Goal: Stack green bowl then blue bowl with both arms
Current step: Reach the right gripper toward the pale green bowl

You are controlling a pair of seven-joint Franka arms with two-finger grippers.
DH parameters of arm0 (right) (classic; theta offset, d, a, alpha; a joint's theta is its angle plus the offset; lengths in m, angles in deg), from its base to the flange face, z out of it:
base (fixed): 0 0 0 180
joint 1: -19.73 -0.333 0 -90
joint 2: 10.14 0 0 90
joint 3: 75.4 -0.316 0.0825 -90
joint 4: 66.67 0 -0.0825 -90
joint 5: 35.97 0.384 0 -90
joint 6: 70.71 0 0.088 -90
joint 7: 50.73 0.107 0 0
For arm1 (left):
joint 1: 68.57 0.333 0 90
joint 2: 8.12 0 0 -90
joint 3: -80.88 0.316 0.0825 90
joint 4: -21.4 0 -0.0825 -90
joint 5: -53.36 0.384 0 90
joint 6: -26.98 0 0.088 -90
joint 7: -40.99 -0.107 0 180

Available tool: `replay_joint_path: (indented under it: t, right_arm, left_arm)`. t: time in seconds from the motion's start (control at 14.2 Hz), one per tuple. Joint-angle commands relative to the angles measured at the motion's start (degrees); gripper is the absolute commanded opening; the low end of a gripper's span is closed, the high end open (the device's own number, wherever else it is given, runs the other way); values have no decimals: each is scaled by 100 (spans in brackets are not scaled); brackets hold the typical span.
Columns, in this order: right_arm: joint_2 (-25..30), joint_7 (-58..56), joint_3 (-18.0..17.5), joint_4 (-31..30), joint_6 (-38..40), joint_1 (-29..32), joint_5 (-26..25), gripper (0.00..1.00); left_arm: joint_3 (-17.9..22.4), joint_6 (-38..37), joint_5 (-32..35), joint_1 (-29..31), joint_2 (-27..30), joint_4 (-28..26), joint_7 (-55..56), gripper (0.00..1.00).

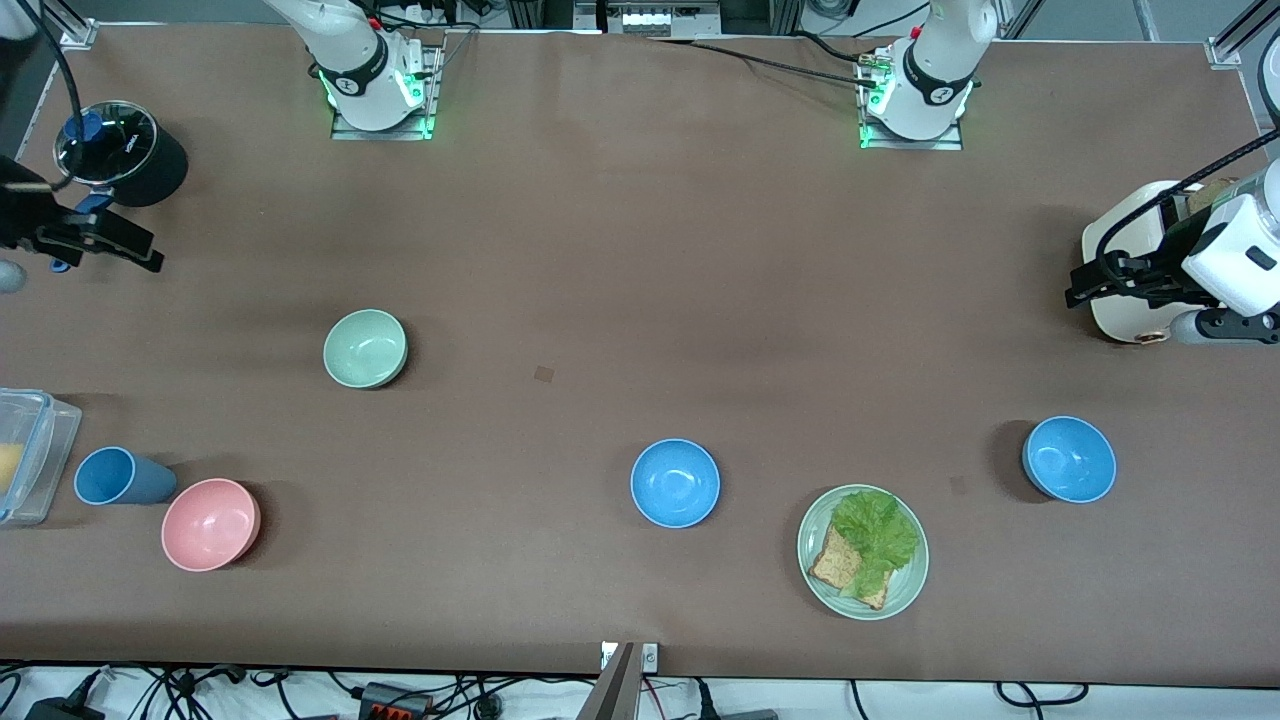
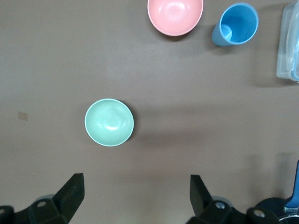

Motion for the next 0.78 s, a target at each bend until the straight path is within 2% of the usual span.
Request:
replay_joint_path:
  t: [0.0, 0.21, 0.49, 0.64, 0.71]
  right_arm:
    - [-524, 22, -94, -39, -234, 61, -110, 100]
    - [-1087, 48, -94, -170, -505, -150, -242, 100]
    - [-1842, 40, -103, -767, -1550, -256, -234, 100]
    - [-2220, 40, -103, -847, -1815, -256, -216, 100]
    - [-2361, 31, -111, -847, -1807, -247, -199, 96]
  left_arm:
    - [-13, -135, -136, 27, -113, 209, 25, 100]
    - [-13, -135, -136, 27, -113, 209, 25, 100]
    - [-13, -144, -136, 27, -113, 209, 33, 100]
    - [-13, -135, -136, 27, -113, 209, 33, 100]
    - [-13, -144, -136, 27, -113, 209, 25, 100]
